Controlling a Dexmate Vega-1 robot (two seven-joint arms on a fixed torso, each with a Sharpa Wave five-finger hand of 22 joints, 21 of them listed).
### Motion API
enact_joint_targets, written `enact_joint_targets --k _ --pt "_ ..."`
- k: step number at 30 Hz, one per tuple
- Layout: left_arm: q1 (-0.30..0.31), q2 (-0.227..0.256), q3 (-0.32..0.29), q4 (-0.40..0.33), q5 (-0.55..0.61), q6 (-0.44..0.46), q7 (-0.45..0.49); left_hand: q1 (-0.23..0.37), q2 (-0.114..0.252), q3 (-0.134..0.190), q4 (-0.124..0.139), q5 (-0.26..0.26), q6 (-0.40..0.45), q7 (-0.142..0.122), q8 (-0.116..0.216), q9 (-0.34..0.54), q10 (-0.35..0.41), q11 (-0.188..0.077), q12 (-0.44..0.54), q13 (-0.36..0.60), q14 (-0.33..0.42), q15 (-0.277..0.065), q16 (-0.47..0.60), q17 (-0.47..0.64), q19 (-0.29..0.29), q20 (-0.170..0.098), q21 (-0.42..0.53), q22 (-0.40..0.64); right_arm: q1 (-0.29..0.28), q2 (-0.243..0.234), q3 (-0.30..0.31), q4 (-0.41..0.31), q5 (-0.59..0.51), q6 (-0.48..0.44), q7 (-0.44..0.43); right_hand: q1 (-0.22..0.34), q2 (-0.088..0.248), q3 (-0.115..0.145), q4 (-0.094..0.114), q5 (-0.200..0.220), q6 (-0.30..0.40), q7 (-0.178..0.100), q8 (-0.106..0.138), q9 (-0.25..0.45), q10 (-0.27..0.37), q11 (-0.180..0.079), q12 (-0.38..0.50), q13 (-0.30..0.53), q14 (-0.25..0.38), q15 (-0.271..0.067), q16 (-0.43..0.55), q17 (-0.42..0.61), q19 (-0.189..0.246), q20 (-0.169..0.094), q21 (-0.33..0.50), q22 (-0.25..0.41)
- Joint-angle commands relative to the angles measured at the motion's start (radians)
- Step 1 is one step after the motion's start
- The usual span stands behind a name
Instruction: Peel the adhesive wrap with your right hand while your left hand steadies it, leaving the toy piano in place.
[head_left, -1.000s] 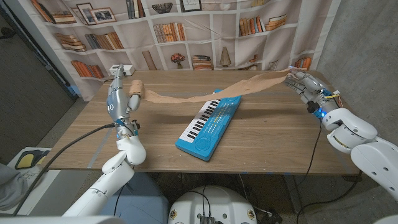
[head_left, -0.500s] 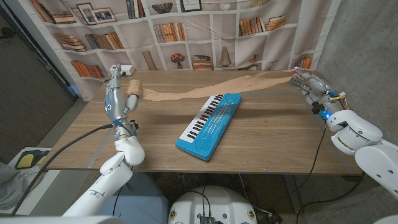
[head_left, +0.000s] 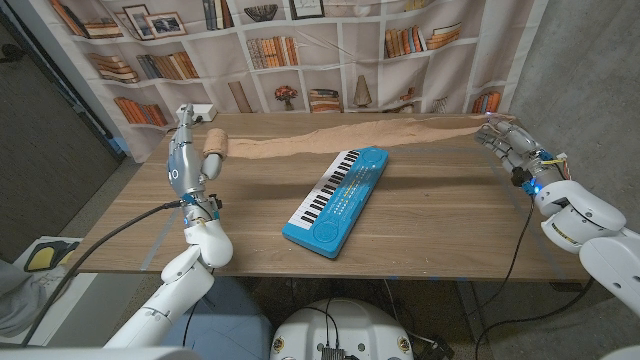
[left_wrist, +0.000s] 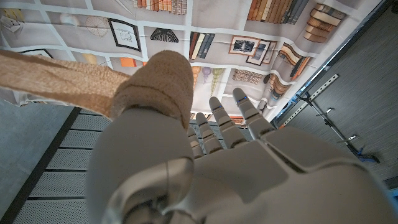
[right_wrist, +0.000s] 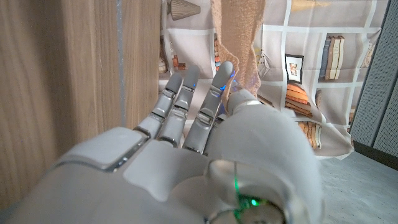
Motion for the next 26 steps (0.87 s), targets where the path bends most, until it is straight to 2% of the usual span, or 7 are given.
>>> enact_joint_targets --k 1,8,26 --pt "-0.007 -0.009 0.002 0.01 0.005 -0.004 0.0 0.007 0.0 -0.004 0.001 0.003 -0.001 0.003 0.007 0.001 -0.003 -0.002 0.002 0.005 -0.001 0.002 -0.001 0.002 0.002 -0.002 0.007 0.0 -0.011 0.014 0.024 0.014 0.017 -0.014 -0.005 0.006 -0.008 -0.003 0.0 -0.003 0.011 0.002 -0.003 0.003 0.006 -0.002 0.005 0.001 0.012 -0.175 -0.001 0.003 -0.003 -0.039 0.009 0.001" --pt "-0.019 -0.012 0.009 0.024 0.007 -0.008 0.0 0.004 -0.002 -0.006 0.004 0.003 -0.002 -0.003 0.006 0.001 0.0 -0.006 0.003 0.006 0.0 -0.006 -0.001 0.001 0.004 -0.009 0.008 0.0 -0.012 0.023 0.034 0.021 0.023 -0.018 -0.013 0.005 -0.007 -0.003 0.0 -0.003 0.011 0.001 -0.003 0.004 0.007 -0.001 0.005 0.0 0.012 -0.175 -0.002 0.004 -0.003 -0.039 0.01 0.001" --pt "-0.031 0.015 0.032 0.032 -0.002 -0.017 0.0 -0.002 -0.004 -0.009 0.009 0.003 -0.003 -0.015 0.006 0.001 -0.002 -0.022 0.002 0.008 0.001 -0.02 -0.003 -0.002 0.007 -0.021 0.01 0.0 -0.044 0.047 0.051 0.017 0.024 -0.011 -0.017 0.005 -0.007 -0.004 0.0 -0.003 0.011 0.002 -0.004 0.002 0.008 -0.003 0.005 -0.001 0.014 -0.175 -0.005 0.006 -0.004 -0.04 0.013 0.0"
